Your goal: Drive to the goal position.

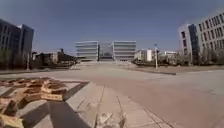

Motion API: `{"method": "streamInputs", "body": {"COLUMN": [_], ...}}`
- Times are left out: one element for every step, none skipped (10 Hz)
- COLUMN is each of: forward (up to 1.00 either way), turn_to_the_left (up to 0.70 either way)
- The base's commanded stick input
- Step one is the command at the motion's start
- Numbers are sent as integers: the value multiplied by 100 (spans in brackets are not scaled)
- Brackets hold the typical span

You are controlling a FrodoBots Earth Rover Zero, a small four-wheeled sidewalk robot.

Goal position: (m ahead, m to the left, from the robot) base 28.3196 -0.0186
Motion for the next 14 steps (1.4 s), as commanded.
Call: {"method": "streamInputs", "body": {"forward": [70,70,70,70,70,70,70,70,70,70,70,70,70,70], "turn_to_the_left": [0,0,0,0,0,0,0,0,0,0,0,0,0,0]}}
